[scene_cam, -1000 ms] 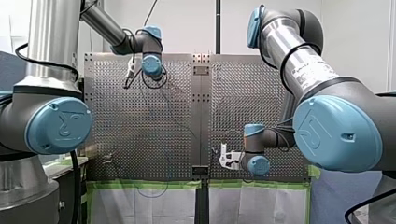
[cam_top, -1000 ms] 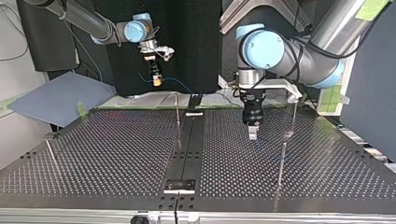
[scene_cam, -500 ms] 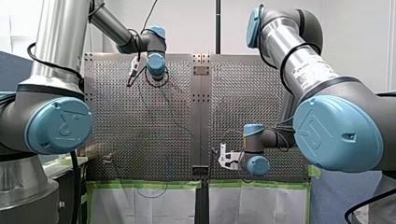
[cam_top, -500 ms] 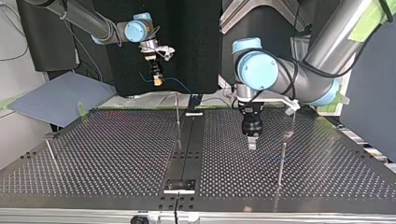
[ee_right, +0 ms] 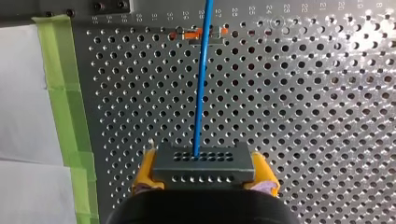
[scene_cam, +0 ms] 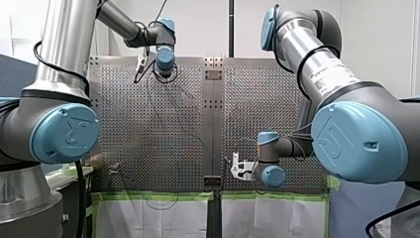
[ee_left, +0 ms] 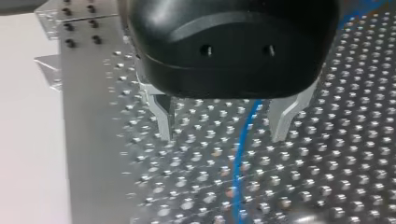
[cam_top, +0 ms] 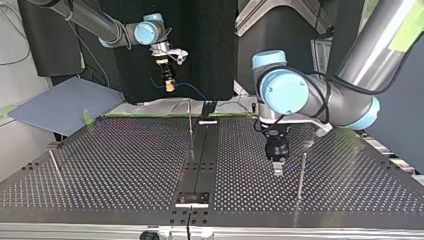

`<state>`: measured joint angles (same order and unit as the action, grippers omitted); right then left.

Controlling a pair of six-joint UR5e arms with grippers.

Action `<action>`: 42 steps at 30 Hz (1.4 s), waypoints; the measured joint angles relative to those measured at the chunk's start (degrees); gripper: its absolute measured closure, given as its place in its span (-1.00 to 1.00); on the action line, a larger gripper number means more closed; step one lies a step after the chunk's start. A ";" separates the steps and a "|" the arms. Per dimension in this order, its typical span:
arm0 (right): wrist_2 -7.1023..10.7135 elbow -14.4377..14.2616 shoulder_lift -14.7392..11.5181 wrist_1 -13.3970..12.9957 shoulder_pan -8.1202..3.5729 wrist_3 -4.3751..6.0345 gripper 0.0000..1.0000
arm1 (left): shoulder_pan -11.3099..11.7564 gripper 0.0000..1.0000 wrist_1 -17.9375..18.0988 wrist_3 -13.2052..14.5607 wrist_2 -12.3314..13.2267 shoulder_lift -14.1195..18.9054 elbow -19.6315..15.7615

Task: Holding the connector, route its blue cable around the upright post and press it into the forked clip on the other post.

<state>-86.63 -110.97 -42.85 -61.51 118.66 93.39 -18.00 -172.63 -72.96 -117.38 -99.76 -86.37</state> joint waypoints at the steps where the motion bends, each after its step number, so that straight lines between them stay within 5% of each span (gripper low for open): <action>1: 0.01 0.00 0.01 -0.01 0.02 0.02 1.00 | 0.03 -1.00 -0.13 -0.09 0.11 -0.03 0.48; 14: 0.04 0.00 0.01 -0.02 0.05 0.03 1.00 | 0.51 -1.00 -3.48 -2.19 0.08 -4.04 7.46; 28: 0.04 -0.01 0.01 -0.25 0.08 0.06 1.00 | 1.26 -1.00 -5.68 -4.43 0.01 -4.40 14.36; 42: 0.04 -0.01 0.00 -0.03 0.29 -0.11 1.00 | 1.29 -1.00 -2.01 -6.91 0.35 -4.54 8.82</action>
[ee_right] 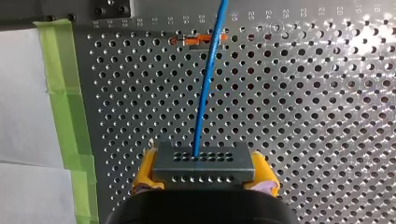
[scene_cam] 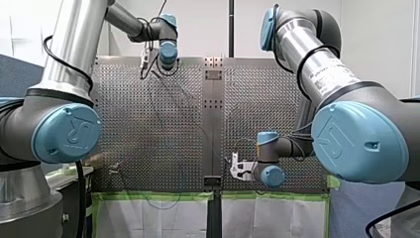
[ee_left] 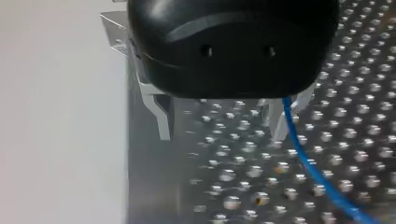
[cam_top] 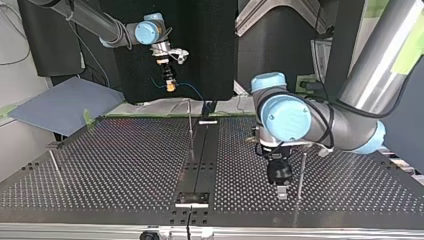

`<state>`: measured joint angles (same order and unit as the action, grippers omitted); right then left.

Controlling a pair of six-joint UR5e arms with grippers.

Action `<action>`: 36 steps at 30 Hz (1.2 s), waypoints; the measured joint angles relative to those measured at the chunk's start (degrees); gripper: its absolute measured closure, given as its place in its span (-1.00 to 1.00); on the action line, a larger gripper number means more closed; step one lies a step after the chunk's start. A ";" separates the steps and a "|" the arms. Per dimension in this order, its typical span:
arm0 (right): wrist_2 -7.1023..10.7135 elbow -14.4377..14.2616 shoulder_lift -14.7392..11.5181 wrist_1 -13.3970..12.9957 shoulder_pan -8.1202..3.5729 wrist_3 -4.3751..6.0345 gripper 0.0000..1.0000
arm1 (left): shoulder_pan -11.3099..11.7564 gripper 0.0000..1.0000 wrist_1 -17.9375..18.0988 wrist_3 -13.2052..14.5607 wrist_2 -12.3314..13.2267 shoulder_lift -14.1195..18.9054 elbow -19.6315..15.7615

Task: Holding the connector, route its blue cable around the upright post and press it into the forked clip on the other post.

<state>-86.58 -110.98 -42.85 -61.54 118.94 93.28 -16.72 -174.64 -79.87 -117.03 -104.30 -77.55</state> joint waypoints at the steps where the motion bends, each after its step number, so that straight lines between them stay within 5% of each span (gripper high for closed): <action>1: 0.00 0.00 0.00 0.00 0.04 -0.03 1.00 | 0.09 -1.00 0.23 -0.14 0.05 -0.07 -0.53; 26: 0.00 0.01 0.00 0.10 0.29 -0.13 1.00 | -1.34 -1.00 2.26 0.71 -0.71 -3.92 -7.60; 36: 0.00 0.01 0.01 0.10 0.39 -0.16 1.00 | -3.31 -1.00 3.12 2.16 -2.42 -8.10 -9.54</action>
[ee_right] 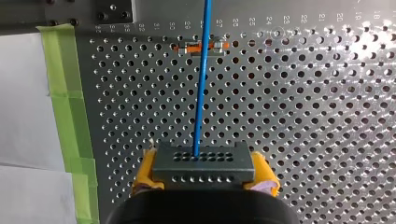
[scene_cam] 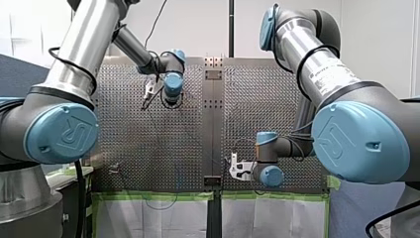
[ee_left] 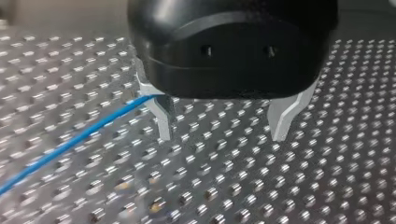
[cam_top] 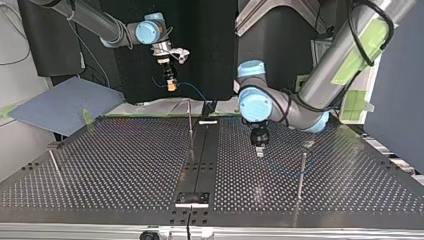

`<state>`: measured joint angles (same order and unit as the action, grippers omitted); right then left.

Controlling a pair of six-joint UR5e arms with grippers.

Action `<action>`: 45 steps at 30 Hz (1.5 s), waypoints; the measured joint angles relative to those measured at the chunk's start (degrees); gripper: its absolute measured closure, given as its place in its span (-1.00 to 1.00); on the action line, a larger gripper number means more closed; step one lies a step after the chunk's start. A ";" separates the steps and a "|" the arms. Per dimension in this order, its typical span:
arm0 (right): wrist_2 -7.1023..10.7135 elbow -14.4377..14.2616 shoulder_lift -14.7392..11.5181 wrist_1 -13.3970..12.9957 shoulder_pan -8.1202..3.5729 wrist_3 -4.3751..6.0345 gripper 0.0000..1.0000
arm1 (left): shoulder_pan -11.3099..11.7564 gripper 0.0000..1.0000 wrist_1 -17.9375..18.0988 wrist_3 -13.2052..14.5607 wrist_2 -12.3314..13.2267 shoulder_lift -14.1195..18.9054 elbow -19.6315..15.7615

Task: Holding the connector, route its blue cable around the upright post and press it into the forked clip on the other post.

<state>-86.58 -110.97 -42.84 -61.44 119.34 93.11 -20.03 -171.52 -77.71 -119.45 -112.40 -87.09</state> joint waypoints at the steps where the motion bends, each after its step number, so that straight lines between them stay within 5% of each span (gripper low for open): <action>1: 0.00 0.00 0.00 0.00 0.02 0.02 1.00 | -0.18 -1.00 0.06 0.04 -0.19 -0.29 -0.03; 29: 0.00 0.00 0.00 -0.32 0.76 -0.23 1.00 | -4.39 -1.00 6.10 0.65 -3.44 -7.42 -3.23; 45: 1.85 0.00 -0.02 0.17 0.85 -1.65 1.00 | -6.34 -1.00 9.86 -0.78 -2.48 -14.16 -3.36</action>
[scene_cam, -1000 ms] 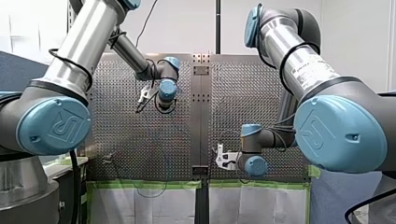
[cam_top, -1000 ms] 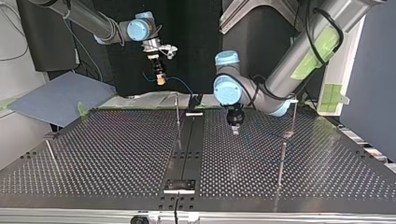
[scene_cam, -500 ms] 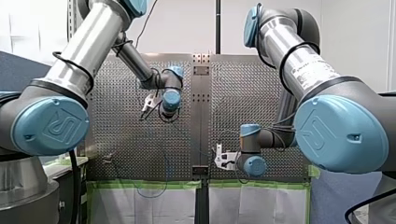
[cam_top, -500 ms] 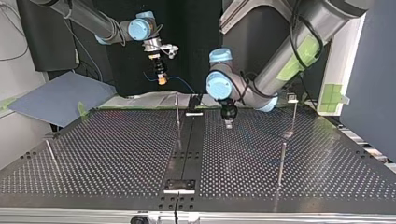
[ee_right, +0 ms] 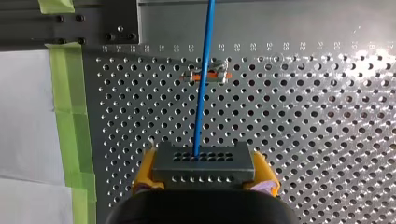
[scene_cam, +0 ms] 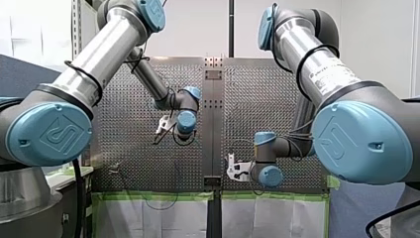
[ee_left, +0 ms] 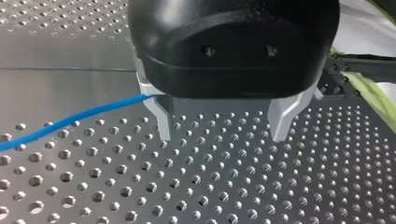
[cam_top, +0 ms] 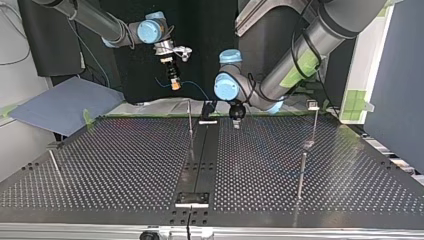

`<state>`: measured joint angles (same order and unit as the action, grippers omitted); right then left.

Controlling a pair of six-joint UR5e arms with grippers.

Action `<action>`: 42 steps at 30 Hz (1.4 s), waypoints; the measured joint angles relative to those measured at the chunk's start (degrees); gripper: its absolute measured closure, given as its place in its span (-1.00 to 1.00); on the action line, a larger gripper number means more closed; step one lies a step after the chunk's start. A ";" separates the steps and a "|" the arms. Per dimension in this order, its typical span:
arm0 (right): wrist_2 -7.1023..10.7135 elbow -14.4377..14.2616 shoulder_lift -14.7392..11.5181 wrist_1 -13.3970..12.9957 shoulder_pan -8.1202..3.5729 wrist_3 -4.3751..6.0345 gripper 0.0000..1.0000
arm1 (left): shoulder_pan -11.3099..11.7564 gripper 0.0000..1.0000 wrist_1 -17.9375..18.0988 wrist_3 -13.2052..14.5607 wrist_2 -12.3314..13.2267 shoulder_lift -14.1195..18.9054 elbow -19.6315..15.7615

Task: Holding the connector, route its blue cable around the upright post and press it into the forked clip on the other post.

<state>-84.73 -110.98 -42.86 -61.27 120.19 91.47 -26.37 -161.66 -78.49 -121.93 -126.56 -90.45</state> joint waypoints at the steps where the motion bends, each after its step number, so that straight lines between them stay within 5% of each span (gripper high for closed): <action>1: 0.24 0.00 0.00 0.01 0.00 -0.06 1.00 | -0.01 -1.00 0.09 -0.06 0.07 -0.04 -0.05; 23: 6.56 0.00 0.01 1.52 -0.36 -2.55 1.00 | -0.95 -1.00 5.27 -4.84 2.66 -5.30 -2.02; 29: 6.13 0.00 0.01 2.84 -0.88 -3.52 1.00 | -0.84 -1.00 5.40 -6.10 2.23 -5.44 -2.13; 42: 2.06 0.00 0.00 4.17 -2.05 -4.83 1.00 | -1.83 -1.00 8.63 -10.67 1.54 -9.61 -2.26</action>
<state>-82.67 -110.97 -42.86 -57.10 118.14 86.64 -28.20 -153.03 -89.16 -120.39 -136.16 -92.71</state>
